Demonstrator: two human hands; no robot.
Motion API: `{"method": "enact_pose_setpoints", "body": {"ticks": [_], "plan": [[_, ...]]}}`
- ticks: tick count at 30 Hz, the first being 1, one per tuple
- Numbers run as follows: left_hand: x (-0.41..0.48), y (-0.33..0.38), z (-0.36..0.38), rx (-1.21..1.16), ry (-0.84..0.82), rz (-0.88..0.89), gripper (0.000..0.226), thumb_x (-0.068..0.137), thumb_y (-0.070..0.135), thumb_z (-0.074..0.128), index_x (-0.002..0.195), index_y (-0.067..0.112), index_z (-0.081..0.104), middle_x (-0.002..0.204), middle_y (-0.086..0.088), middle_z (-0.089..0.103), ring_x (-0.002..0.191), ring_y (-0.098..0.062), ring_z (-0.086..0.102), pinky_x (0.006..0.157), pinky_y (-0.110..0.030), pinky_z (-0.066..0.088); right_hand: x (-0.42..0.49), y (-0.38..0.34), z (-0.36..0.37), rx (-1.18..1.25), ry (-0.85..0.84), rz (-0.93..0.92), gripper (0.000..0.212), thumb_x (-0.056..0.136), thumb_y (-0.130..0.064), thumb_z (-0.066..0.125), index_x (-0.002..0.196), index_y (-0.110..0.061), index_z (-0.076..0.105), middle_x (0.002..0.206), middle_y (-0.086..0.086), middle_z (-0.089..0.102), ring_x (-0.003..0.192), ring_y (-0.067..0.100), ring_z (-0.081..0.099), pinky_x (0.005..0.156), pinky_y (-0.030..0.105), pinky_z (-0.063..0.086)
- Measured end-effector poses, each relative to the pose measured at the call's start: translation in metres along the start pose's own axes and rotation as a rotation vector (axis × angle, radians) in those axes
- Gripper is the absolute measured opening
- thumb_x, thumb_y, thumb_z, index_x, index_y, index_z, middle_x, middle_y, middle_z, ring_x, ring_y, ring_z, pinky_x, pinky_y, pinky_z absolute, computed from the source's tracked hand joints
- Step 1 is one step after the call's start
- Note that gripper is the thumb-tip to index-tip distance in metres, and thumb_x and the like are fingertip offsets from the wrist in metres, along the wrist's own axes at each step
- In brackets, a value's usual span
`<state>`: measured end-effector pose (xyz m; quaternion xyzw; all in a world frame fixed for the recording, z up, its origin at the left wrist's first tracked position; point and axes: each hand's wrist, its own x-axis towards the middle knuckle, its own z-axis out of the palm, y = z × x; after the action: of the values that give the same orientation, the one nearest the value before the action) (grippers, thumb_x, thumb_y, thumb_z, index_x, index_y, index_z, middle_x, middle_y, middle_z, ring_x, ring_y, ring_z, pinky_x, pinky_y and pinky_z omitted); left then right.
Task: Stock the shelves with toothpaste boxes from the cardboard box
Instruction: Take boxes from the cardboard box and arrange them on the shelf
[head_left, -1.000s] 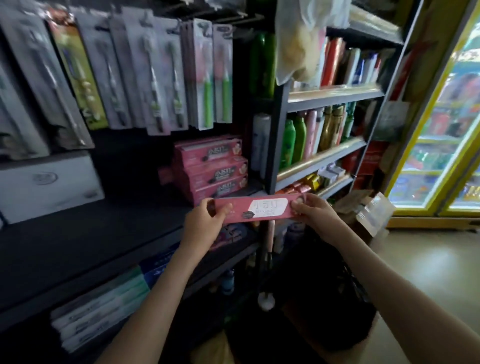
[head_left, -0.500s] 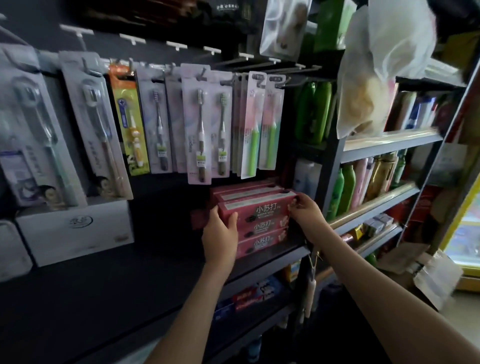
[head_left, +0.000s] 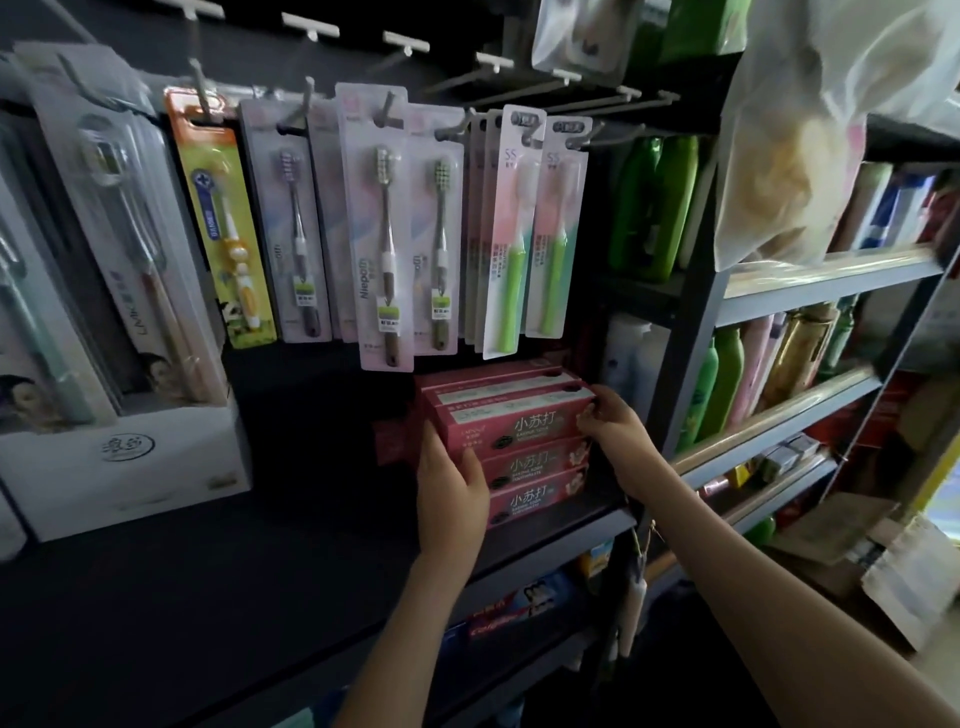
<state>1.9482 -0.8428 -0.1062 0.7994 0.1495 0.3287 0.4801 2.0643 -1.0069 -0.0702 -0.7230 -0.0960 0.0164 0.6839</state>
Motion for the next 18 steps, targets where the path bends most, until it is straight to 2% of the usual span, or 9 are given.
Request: {"method": "enact_pose_setpoints", "body": {"ticks": [2,4,6,8,10,13,16,18], "plan": [[-0.006,0.006,0.000,-0.033,0.016,-0.031,0.066,0.099,0.022,0.047,0.152,0.011,0.010,0.152,-0.008,0.032,0.137,-0.019,0.037,0.109,-0.032,0.038,-0.006,-0.001,0.001,-0.009,0.009,-0.011,0.044,0.090,0.004,0.055,0.130,-0.010,0.048,0.113,0.005,0.061,0.103,0.021,0.061,0.072,0.022,0.050],[-0.019,0.014,-0.001,-0.026,0.081,-0.021,0.070,0.098,0.019,0.050,0.152,0.009,0.008,0.156,-0.008,0.023,0.143,-0.019,0.025,0.114,-0.030,0.029,-0.021,-0.001,-0.001,-0.041,0.072,-0.070,0.041,0.090,0.001,0.057,0.127,-0.013,0.047,0.120,0.001,0.058,0.108,0.017,0.056,0.086,0.028,0.049],[-0.041,0.020,0.000,0.020,0.183,0.089,0.067,0.095,0.014,0.053,0.150,0.004,0.016,0.153,-0.012,0.024,0.142,-0.021,0.024,0.112,-0.026,0.026,-0.044,0.005,-0.007,-0.101,0.162,-0.120,0.056,0.090,-0.003,0.057,0.141,-0.018,0.037,0.128,-0.009,0.047,0.118,0.008,0.045,0.098,0.027,0.040],[-0.075,0.020,0.012,0.058,0.191,0.274,0.061,0.093,0.012,0.056,0.145,0.000,0.027,0.145,-0.014,0.034,0.135,-0.023,0.032,0.108,-0.026,0.031,-0.077,0.021,-0.019,-0.150,0.207,-0.138,0.063,0.091,-0.004,0.055,0.146,-0.021,0.030,0.132,-0.014,0.039,0.124,0.002,0.037,0.101,0.023,0.035],[-0.116,0.012,0.032,0.074,0.032,0.396,0.051,0.094,0.016,0.053,0.139,0.003,0.034,0.136,-0.012,0.041,0.127,-0.023,0.041,0.104,-0.028,0.037,-0.116,0.049,-0.039,-0.185,0.222,-0.123,0.058,0.091,-0.004,0.056,0.143,-0.021,0.036,0.133,-0.010,0.045,0.123,0.005,0.044,0.099,0.024,0.041],[-0.184,0.002,0.067,0.100,-0.439,0.328,0.048,0.097,0.022,0.049,0.141,0.010,0.036,0.139,-0.006,0.043,0.130,-0.018,0.039,0.107,-0.028,0.036,-0.185,0.098,-0.084,-0.324,0.270,-0.048,0.041,0.087,-0.004,0.061,0.125,-0.018,0.052,0.119,-0.001,0.058,0.107,0.012,0.057,0.089,0.028,0.050],[-0.258,-0.009,0.104,0.180,-0.838,0.273,0.053,0.099,0.025,0.046,0.148,0.016,0.027,0.152,-0.001,0.029,0.141,-0.015,0.022,0.114,-0.030,0.026,-0.265,0.146,-0.141,-0.435,0.327,0.169,0.029,0.086,-0.011,0.066,0.114,-0.014,0.058,0.110,0.001,0.061,0.097,0.011,0.059,0.083,0.025,0.049],[-0.310,-0.016,0.122,0.224,-1.050,0.230,0.054,0.099,0.027,0.045,0.149,0.018,0.026,0.154,-0.001,0.024,0.142,-0.017,0.020,0.115,-0.031,0.026,-0.326,0.177,-0.179,-0.449,0.381,0.342,0.022,0.086,-0.016,0.067,0.107,-0.015,0.061,0.104,0.002,0.062,0.092,0.012,0.059,0.081,0.022,0.046]]}}
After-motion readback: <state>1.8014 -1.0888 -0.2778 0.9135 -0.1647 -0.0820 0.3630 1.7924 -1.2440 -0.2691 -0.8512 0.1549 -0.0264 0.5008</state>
